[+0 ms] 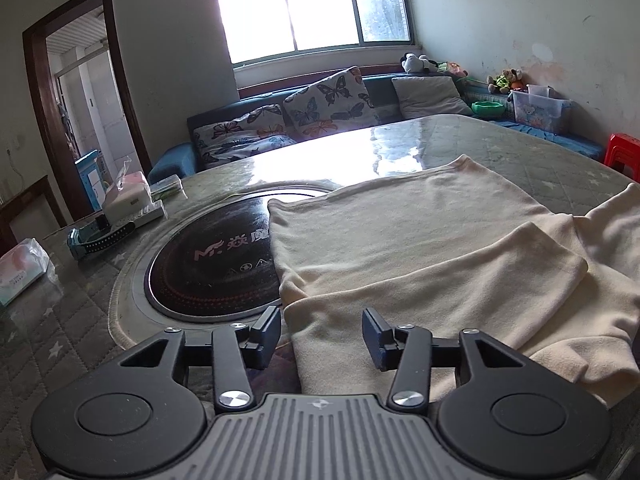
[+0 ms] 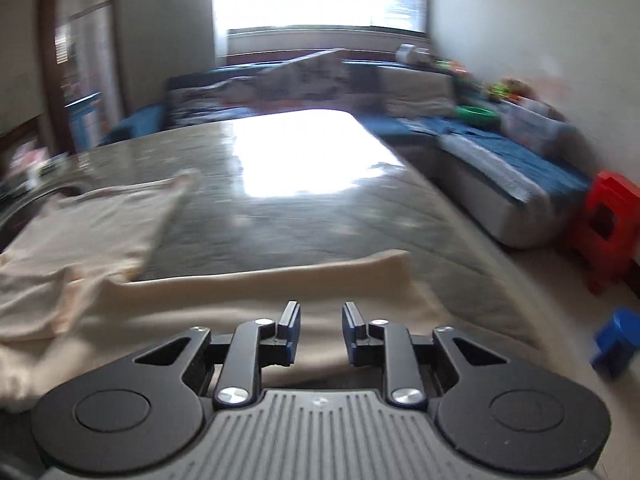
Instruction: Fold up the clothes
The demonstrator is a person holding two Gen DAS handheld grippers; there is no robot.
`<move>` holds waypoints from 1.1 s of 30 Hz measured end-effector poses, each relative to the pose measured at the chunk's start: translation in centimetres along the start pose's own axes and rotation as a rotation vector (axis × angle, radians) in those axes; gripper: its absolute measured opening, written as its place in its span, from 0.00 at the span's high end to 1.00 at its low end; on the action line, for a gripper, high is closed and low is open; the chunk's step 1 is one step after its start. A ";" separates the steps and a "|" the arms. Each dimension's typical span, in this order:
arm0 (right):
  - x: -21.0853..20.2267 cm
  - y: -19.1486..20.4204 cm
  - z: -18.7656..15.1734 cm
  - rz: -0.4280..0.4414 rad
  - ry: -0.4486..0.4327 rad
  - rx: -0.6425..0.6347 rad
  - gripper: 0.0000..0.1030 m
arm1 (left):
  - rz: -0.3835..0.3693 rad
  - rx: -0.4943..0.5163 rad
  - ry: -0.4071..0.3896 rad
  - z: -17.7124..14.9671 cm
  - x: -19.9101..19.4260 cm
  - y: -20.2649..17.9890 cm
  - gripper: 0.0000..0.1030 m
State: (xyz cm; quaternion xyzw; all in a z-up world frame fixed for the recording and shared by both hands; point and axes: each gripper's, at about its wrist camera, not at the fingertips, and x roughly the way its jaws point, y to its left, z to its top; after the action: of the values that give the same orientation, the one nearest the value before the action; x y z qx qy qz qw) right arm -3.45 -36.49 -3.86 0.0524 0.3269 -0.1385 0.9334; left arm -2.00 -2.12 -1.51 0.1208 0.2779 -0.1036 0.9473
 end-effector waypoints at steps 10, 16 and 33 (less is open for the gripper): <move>0.9 -3.7 -1.4 -0.075 -0.018 0.157 0.67 | 0.004 0.021 0.000 0.1 -0.3 -0.8 0.47; 0.6 -3.5 -1.6 -0.041 -0.035 0.165 0.86 | -0.001 0.031 0.005 0.0 -0.3 -1.3 0.45; -7.0 5.1 6.3 0.405 -0.218 0.010 0.93 | -0.018 0.020 -0.046 -0.4 -2.1 -1.2 0.35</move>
State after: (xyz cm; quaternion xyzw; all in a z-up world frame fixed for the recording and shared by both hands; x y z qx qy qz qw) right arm -3.46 -31.26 5.44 0.1061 0.2063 0.0454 0.9717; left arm -4.28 -2.92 -0.85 0.1254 0.2562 -0.1176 0.9512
